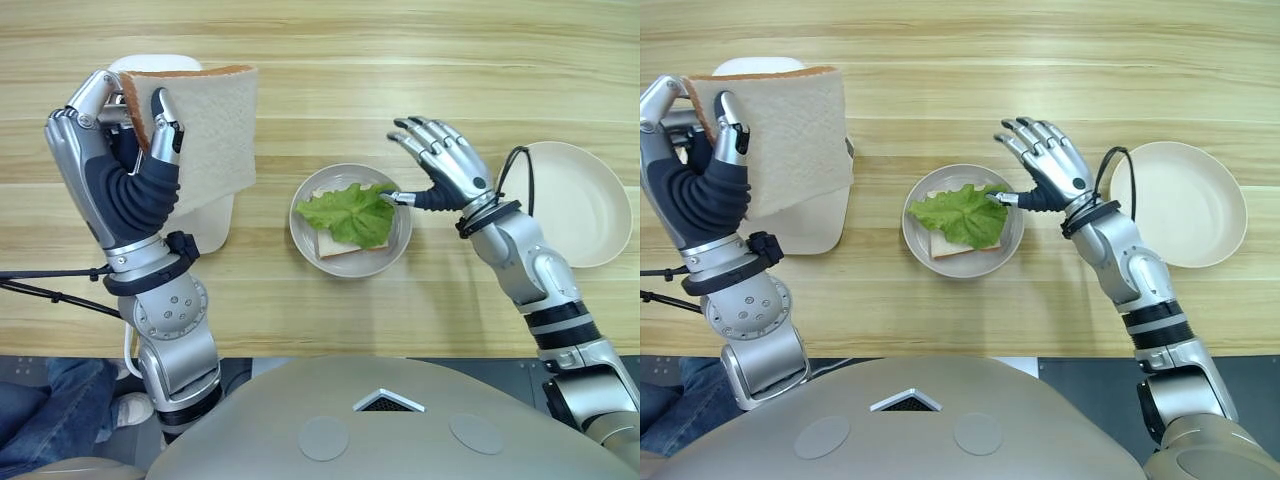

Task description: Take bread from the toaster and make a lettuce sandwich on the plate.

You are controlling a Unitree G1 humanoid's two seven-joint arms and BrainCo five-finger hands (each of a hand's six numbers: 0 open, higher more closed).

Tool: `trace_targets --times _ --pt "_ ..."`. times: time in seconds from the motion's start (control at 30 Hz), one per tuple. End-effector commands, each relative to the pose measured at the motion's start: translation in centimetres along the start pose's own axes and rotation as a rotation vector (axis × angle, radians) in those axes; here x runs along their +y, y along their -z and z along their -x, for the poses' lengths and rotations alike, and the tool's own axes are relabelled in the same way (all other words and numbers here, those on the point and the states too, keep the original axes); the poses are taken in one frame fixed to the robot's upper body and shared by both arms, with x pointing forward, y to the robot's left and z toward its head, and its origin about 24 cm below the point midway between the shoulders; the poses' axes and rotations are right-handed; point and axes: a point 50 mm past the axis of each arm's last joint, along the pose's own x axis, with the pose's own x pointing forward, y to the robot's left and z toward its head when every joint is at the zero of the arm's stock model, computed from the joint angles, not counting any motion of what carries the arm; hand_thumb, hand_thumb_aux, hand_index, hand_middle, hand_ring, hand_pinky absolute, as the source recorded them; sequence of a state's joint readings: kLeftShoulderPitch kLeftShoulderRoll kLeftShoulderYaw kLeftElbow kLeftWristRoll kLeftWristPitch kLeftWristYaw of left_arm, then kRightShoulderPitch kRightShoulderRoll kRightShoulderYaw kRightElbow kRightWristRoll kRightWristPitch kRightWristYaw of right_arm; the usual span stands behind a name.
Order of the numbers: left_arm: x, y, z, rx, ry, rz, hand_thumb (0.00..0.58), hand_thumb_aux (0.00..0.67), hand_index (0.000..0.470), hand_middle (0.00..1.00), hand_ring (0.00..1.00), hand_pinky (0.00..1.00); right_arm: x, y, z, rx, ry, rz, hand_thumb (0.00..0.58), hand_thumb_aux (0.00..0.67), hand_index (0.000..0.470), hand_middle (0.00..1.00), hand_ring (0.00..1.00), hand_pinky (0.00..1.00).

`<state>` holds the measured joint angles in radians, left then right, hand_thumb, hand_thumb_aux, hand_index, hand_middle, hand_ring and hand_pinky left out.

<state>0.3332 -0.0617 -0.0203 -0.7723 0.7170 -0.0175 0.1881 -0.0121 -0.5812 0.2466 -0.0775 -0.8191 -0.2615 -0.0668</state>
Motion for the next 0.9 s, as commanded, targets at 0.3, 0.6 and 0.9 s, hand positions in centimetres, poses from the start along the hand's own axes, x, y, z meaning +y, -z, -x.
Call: trace_targets --times 0.3,0.6,0.9 --pt "-10.1 -1.4 0.1 0.244 0.248 0.699 0.580 0.670 0.470 1.00 1.00 1.00 -5.1 2.7 2.9 0.174 0.287 -0.192 0.000 0.000 0.000 0.00 0.00 0.00" --pt "-16.0 1.1 3.9 0.655 0.324 1.000 0.580 0.670 0.470 1.00 1.00 1.00 -4.9 0.7 3.2 0.098 0.352 -0.246 0.000 0.000 0.000 0.00 0.00 0.00" --pt "-18.4 0.7 6.3 0.813 0.353 1.093 0.580 0.670 0.470 1.00 1.00 1.00 0.4 -6.0 4.6 -0.132 0.182 -0.321 0.000 0.000 0.000 0.00 0.00 0.00"
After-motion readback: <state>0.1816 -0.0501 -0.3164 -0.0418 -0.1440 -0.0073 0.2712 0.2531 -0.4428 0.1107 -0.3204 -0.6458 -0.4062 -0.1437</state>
